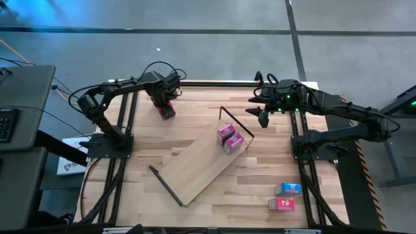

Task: Stack cereal on shelf
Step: Put the top red cereal box on the shelf

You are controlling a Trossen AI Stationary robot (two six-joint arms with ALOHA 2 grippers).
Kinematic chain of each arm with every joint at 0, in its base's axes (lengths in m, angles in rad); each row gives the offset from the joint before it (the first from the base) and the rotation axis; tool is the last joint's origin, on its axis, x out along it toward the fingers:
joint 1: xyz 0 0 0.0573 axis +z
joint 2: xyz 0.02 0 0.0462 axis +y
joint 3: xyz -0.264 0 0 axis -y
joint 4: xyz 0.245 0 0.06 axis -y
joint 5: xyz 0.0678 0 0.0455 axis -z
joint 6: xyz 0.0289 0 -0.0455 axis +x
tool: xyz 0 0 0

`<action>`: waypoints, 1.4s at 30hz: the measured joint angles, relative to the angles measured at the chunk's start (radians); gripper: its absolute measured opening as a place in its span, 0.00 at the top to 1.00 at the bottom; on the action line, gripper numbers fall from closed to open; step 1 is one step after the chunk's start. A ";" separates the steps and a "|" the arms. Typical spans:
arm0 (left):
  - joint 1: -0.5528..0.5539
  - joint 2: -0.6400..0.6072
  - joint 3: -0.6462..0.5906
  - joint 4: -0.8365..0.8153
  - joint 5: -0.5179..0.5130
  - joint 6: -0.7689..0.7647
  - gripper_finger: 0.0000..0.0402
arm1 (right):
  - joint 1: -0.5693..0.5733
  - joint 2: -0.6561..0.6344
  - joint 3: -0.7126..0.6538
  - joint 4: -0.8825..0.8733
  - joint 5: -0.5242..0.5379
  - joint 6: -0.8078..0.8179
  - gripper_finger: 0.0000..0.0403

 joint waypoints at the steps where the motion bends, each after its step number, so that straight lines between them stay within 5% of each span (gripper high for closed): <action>1: 0.000 0.000 0.000 0.003 0.000 -0.001 0.49 | 0.000 0.000 0.000 0.000 0.000 0.000 0.46; 14: 0.000 -0.016 0.016 -0.001 -0.002 -0.008 0.60 | 0.000 0.000 0.000 0.001 0.043 0.011 0.46; 25: -0.065 -0.087 0.245 -0.166 0.005 -0.083 0.61 | 0.000 0.000 0.000 0.021 0.043 0.010 0.46; 31: -0.247 -0.103 0.385 -0.216 0.043 -0.214 0.61 | 0.000 0.000 0.000 0.023 0.043 0.011 0.46; 42: -0.750 -0.043 0.493 -0.151 0.107 -0.589 0.61 | 0.000 0.000 0.000 0.022 0.042 0.008 0.46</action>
